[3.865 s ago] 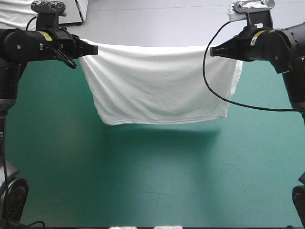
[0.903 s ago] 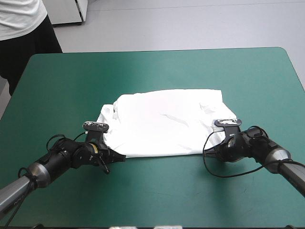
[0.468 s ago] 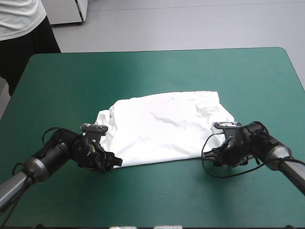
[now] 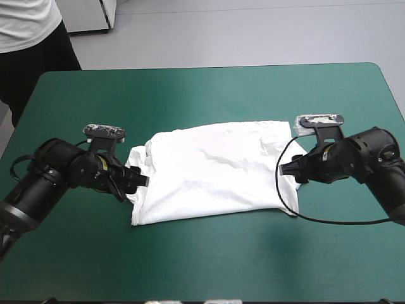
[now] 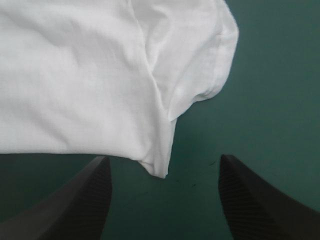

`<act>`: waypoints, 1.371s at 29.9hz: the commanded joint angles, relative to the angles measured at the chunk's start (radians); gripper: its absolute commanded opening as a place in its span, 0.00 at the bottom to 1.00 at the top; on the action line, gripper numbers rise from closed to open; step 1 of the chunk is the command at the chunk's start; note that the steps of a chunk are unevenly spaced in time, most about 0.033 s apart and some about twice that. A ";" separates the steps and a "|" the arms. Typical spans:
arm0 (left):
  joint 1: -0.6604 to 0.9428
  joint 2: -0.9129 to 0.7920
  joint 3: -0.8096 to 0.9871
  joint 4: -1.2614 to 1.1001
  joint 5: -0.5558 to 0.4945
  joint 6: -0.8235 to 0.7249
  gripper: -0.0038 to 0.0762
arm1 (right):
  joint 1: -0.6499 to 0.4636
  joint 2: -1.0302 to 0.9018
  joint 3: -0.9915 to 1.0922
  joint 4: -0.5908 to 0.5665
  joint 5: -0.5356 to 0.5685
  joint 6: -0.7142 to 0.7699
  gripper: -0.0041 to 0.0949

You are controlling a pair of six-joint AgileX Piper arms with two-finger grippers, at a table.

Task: Fold the cloth

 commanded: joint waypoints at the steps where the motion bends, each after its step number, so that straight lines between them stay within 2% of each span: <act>1: 0.059 -0.021 -0.095 0.019 0.000 -0.013 0.73 | 0.001 -0.029 -0.112 -0.063 0.029 0.003 0.63; 10: 0.203 0.109 -0.200 0.010 0.033 0.089 0.71 | 0.001 -0.027 -0.170 -0.077 0.029 0.024 0.62; 18: 0.280 0.299 -0.213 -0.118 -0.001 0.149 0.71 | 0.001 -0.025 -0.170 -0.087 0.031 0.024 0.62; 23: 0.281 0.375 -0.213 -0.126 -0.059 0.158 0.71 | 0.001 -0.025 -0.170 -0.116 0.031 0.024 0.62; 41: 0.285 0.612 -0.213 -0.163 -0.146 0.177 0.69 | 0.001 -0.004 -0.170 -0.158 0.041 0.024 0.62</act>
